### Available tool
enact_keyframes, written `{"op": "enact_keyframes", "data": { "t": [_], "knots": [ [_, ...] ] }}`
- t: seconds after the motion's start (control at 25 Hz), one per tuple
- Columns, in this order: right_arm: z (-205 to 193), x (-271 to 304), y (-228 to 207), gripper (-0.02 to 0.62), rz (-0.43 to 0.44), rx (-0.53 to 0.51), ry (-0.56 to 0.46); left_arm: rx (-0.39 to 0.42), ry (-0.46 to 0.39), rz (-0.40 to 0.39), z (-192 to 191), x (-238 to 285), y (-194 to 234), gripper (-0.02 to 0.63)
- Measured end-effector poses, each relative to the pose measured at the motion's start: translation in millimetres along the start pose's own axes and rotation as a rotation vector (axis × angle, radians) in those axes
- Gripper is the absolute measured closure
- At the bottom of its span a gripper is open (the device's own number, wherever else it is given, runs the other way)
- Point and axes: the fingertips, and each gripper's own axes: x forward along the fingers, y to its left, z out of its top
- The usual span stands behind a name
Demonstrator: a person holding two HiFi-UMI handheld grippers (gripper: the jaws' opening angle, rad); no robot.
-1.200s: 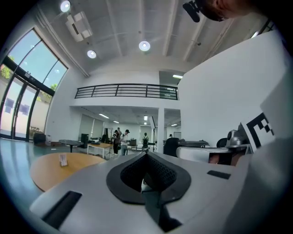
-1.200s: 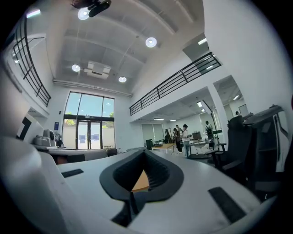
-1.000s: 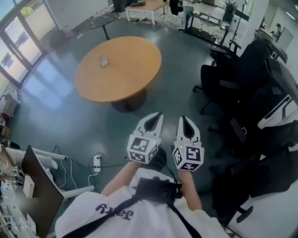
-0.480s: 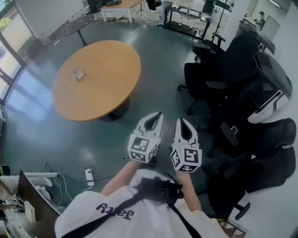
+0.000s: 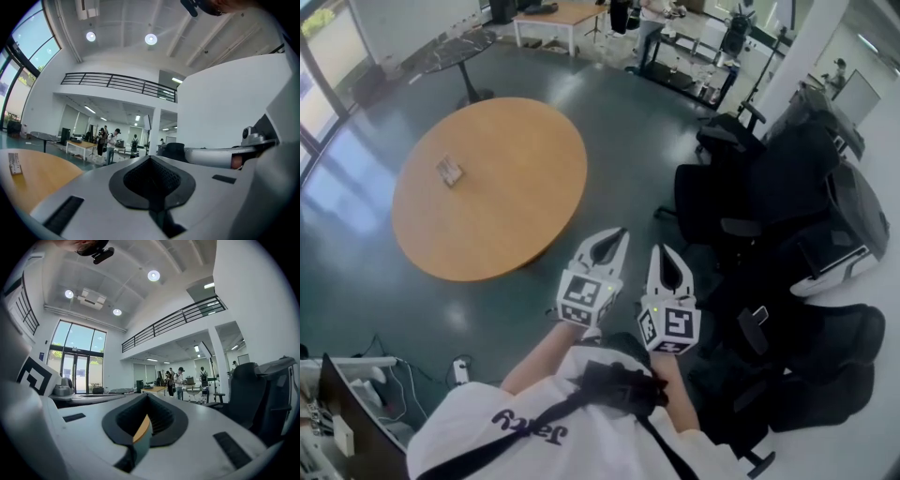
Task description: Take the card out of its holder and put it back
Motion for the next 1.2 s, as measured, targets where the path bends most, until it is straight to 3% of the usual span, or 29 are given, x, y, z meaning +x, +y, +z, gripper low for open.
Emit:
{"op": "enact_keyframes", "data": {
  "t": [0.16, 0.32, 0.72, 1.0, 1.2],
  "knots": [
    [0, 45, 0, 0.586, 0.073, -0.004, 0.022, -0.03, 0.0, 0.077, -2, 18, 35, 0.594],
    [-1, 102, 19, 0.586, 0.212, -0.012, 0.035, -0.047, -0.019, 0.209, 2, 29, 85, 0.594],
    [20, 239, 83, 0.586, 0.673, -0.019, 0.016, -0.058, -0.097, 0.678, 31, 22, 211, 0.594],
    [18, 263, 136, 0.586, 0.92, -0.005, 0.12, -0.088, -0.096, 0.987, 42, -34, 232, 0.594],
    [3, 258, 192, 0.586, 1.072, -0.025, 0.139, -0.11, -0.113, 1.102, 34, -73, 259, 0.594]
  ]
}}
